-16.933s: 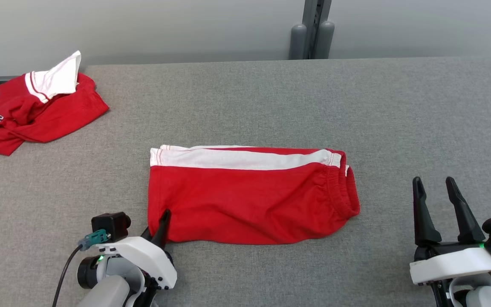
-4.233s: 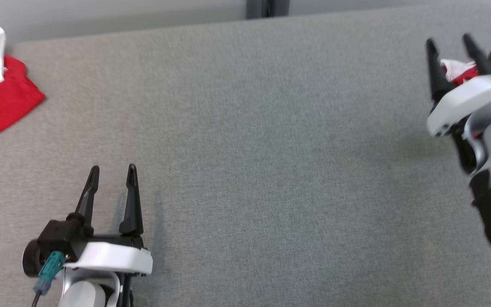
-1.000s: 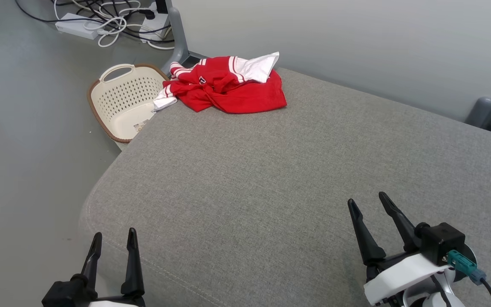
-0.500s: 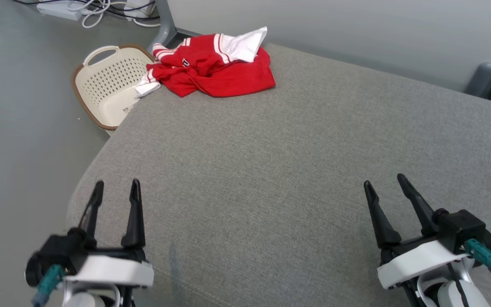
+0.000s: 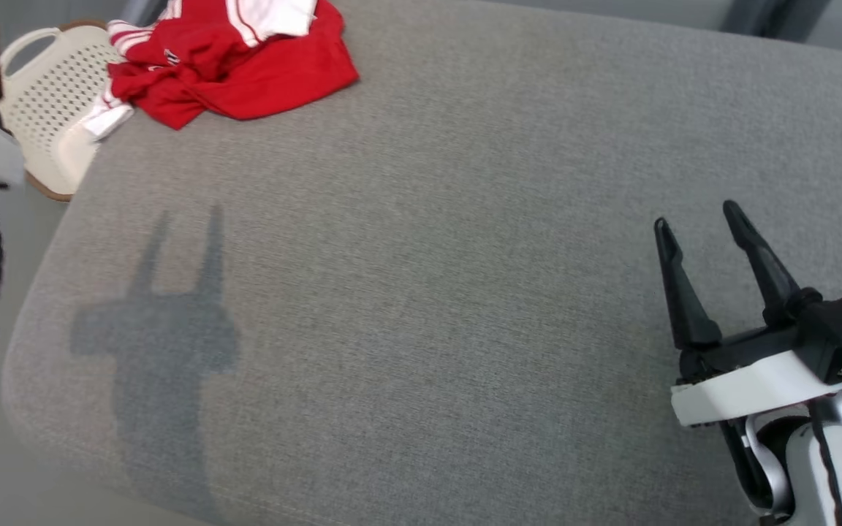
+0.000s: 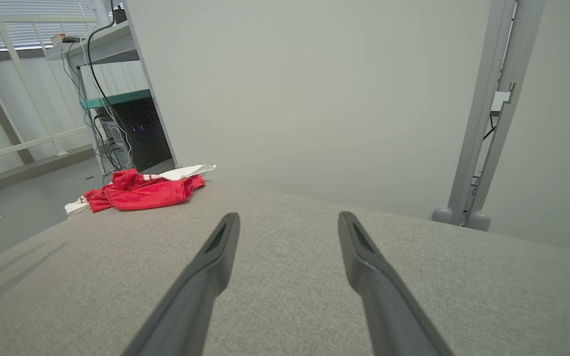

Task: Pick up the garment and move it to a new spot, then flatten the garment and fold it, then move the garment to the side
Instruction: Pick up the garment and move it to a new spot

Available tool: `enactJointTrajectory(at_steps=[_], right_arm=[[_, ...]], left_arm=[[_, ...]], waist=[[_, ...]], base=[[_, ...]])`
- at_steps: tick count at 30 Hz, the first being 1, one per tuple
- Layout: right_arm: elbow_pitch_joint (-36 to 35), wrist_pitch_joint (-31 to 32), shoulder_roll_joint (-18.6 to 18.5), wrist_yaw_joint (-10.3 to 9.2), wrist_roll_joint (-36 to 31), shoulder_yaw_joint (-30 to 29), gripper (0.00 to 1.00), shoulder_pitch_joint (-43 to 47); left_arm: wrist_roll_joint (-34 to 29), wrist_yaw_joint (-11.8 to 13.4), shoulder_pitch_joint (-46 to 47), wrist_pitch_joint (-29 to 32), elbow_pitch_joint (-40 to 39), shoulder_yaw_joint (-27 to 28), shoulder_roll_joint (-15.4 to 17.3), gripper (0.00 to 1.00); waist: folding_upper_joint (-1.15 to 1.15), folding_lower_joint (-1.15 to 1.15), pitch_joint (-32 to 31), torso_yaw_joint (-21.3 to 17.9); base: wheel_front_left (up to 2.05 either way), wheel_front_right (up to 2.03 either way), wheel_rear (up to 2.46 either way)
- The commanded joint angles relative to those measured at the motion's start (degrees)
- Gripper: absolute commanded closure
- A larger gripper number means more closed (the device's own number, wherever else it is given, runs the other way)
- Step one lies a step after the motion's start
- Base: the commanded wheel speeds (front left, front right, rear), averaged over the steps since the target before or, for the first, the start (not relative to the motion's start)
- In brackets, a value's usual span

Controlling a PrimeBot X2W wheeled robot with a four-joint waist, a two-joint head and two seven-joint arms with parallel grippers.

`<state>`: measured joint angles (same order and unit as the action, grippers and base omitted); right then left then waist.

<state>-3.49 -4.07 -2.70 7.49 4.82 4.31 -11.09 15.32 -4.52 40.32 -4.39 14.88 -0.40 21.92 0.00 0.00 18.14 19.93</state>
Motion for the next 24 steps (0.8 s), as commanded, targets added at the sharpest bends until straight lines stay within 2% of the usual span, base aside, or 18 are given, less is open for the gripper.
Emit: enactJointTrajectory(at_steps=[1, 9, 17, 21, 24], right_arm=[[-0.93, 0.2, -0.38, 0.01, -0.64, -0.45, 0.0, -0.95], [-9.64, 2.31, -0.33, 0.01, -3.76, -1.64, 0.0, -3.68], [-21.04, 5.65, -0.33, 0.01, -7.56, -2.47, 0.0, -2.94], [-24.42, 6.97, -0.32, 0.01, -8.37, -2.06, 0.0, -3.01], [-25.86, 7.51, -0.33, 0.01, -8.71, -2.13, 0.0, -2.9]], left_arm=[[0.16, -0.43, 1.98, 0.82, 1.24, -0.14, 0.42, 0.0], [2.98, -2.43, 15.13, 10.3, 14.4, -2.54, 6.59, 0.0], [8.05, -2.86, 21.01, 17.17, 23.69, -11.2, 10.92, 0.0], [10.49, -2.87, 22.75, 17.81, 26.81, -14.48, 13.51, 0.0], [9.99, -2.87, 24.4, 17.54, 29.06, -16.75, 15.54, 0.0]], waist=[[0.0, 0.0, 4.43, -4.39], [0.0, 0.0, 12.95, -10.97], [0.0, 0.0, 19.57, -13.88], [0.0, 0.0, 21.48, -14.74], [0.0, 0.0, 22.54, -15.12]], base=[[0.0, 0.0, 0.0], [0.0, 0.0, 0.0], [0.0, 0.0, 0.0], [0.0, 0.0, 0.0], [0.0, 0.0, 0.0]])
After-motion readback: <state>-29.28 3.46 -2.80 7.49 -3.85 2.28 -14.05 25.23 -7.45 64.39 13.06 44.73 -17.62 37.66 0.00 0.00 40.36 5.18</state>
